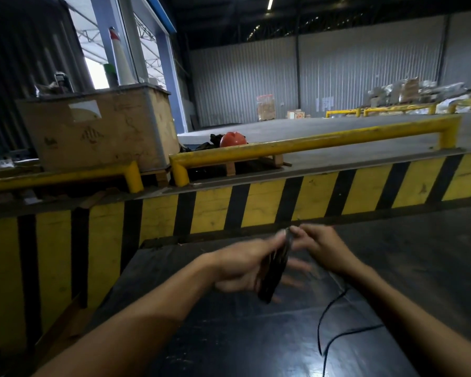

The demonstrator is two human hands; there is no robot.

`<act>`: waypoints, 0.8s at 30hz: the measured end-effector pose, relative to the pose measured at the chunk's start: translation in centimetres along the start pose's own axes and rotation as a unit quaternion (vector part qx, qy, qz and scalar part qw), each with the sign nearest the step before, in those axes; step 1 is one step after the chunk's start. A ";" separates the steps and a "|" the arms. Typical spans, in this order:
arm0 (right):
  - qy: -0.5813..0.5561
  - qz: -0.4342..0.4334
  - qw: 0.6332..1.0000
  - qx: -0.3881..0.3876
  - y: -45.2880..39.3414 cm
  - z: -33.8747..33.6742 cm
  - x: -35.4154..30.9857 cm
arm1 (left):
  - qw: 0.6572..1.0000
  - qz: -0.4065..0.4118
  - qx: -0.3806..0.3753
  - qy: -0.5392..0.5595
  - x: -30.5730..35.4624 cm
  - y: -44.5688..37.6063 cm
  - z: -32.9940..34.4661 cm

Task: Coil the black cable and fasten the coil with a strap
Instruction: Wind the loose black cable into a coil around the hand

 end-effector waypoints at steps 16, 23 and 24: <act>0.142 -0.056 0.981 -0.120 2.0 -1.0 -2.4 | 0.871 -0.025 0.298 -0.391 -0.5 1.9 -7.7; 0.053 -0.084 0.995 -0.021 -0.6 -5.0 -3.8 | 0.997 0.034 0.050 -0.055 1.2 0.2 0.0; 0.060 -0.122 0.991 -0.007 0.1 -3.7 -4.4 | 0.997 0.071 0.021 0.018 2.3 0.1 0.6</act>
Point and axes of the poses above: each hand's wrist, its own y-axis away from the middle knuckle, its own z-axis out of the palm, x = y × z, the point moved 4 cm from there along -y, towards the middle knuckle, and after that the axes turned 10 degrees about y, right-handed, at the moved point
